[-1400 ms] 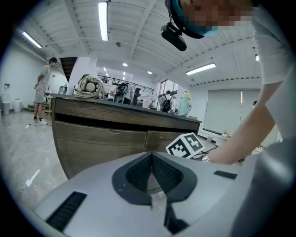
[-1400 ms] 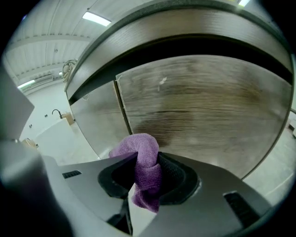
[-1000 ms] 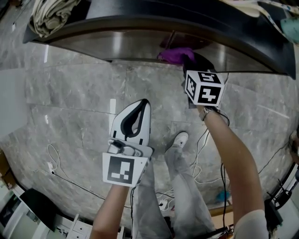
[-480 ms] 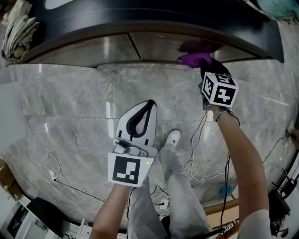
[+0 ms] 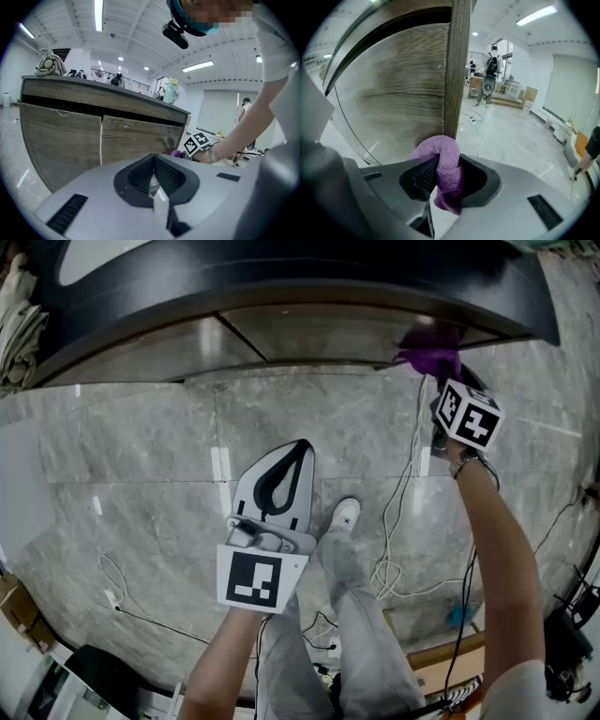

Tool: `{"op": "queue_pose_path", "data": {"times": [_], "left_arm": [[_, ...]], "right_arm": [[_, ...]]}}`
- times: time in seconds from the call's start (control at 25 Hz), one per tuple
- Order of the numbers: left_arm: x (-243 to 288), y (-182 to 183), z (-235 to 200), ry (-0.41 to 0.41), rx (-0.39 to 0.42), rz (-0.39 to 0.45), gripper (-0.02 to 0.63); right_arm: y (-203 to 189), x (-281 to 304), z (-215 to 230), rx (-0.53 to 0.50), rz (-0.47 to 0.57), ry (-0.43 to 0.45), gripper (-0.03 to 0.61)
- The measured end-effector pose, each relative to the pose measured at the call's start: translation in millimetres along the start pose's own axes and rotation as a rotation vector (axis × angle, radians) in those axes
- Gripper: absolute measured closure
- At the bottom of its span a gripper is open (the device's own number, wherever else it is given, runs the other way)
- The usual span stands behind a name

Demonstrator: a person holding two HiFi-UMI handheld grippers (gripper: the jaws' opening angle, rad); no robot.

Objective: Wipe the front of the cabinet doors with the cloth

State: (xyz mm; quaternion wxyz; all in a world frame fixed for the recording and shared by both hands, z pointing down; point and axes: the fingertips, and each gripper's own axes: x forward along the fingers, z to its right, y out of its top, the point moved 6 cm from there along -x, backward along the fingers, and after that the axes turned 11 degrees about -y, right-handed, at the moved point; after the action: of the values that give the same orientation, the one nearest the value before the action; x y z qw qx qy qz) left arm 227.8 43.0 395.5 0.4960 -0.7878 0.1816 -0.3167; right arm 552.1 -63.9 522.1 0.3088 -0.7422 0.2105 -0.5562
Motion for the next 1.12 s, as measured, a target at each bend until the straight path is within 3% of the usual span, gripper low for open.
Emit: {"op": "queue_pose_path", "data": {"times": [0.16,0.32,0.56,0.76,0.92,1.12], "left_arm": [[-3,-1,-3,-0.020,0.007,-0.010,0.607],[-15,-2,-16,-0.021,0.002,-0.009,0.607],[-47,4,-46,-0.039,-0.019,0.018,0.607],[-80,-3,-68,-0.100,-0.068,-0.012,0.607],[-92,-26,-95,-0.022,-0.058,-0.030,0.607],[-82,-50,-111,0.023,-0.089,-0.027,0.607]], "right_arm": [[-12,-5,12,0.025,-0.024,-0.059,0.460],[-26,-18,-11,0.040,-0.058,-0.047,0.460],[-36,-47,-103,0.013,-0.074,0.076,0.460],[-43,-69,-178,0.087,-0.084,0.158,0.460],[-53,-66,-227,0.127,-0.103,0.229,0.460],[-69,-32,-274,0.068,-0.133,0.299,0.460]]}}
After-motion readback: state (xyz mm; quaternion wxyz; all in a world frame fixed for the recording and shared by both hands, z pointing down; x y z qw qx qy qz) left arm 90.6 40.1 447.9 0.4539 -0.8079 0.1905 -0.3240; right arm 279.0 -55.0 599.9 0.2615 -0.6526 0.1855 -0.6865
